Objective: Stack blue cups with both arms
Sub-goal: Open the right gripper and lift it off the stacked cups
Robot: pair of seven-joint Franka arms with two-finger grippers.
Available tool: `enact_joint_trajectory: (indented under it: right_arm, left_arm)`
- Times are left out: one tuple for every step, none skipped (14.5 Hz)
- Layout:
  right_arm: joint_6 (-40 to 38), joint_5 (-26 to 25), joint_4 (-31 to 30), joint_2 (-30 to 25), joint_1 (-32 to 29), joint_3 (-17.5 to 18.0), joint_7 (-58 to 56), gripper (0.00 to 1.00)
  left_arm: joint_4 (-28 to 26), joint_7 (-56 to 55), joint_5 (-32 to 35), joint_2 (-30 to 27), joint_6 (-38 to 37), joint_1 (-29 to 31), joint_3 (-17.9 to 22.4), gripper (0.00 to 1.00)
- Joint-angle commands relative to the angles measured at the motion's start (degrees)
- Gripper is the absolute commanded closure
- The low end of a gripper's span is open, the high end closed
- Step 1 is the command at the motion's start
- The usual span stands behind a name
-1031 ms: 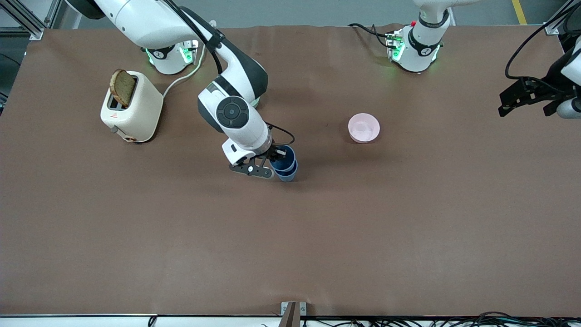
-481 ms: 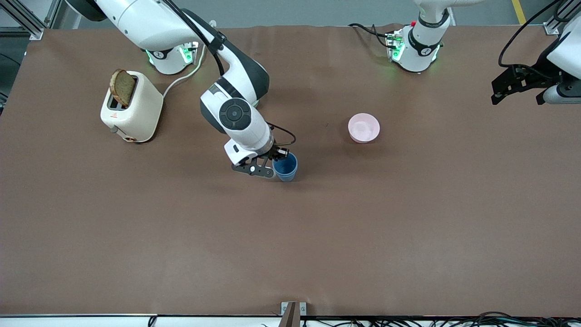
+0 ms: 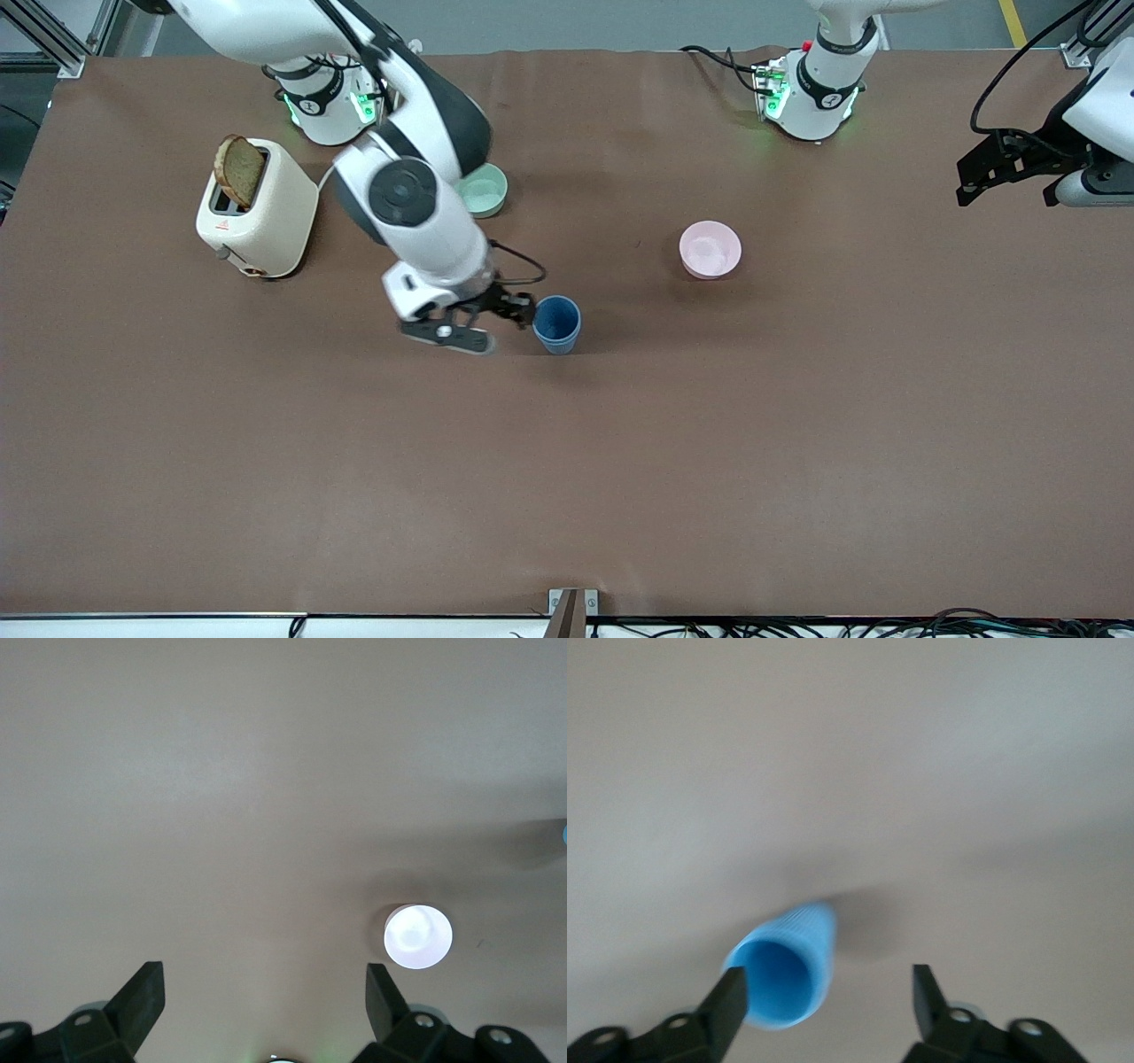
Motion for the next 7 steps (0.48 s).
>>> enact_joint_trajectory:
  right_arm:
    - [-10.4,-11.3,-2.2,-7.7,-5.2,0.6,-0.2,0.0]
    - [-14.8,-15.0,-1.8,-8.5,-6.5,0.8,-1.0,0.0]
    - [-17.8,-16.3,-1.0,-9.8,-7.8,0.8,-3.0,0.0]
    - [-19.2,-16.2,-0.9,-11.0,-9.8,0.7,-5.7,0.0]
    - [-19.6,-15.8,-0.9,-12.3,-12.9,0.7,-9.1,0.0]
    - [-19.6,-15.7,-0.9,-13.4,-14.7,0.6,-11.5,0.0]
    - [-19.9,-14.9,-0.9,-13.9,-16.0,0.0,-13.4,0.0]
  left_arm:
    - [-1.2,0.7,0.8,-1.3,0.9,-0.4,0.1,0.0]
    - [-1.2,0.7,0.8,-1.3,0.8,-0.3,0.1,0.0]
    - [-1.2,0.7,0.8,-1.3,0.8,-0.3,0.1,0.0]
    - [-1.2,0.7,0.8,-1.3,0.8,-0.3,0.1,0.0]
    - [-1.2,0.7,0.8,-1.2,0.9,-0.3,0.1,0.0]
    - [-1.2,0.7,0.8,-1.2,0.8,-0.3,0.1,0.0]
    - [-1.2,0.7,0.8,-1.3,0.8,-0.3,0.1,0.0]
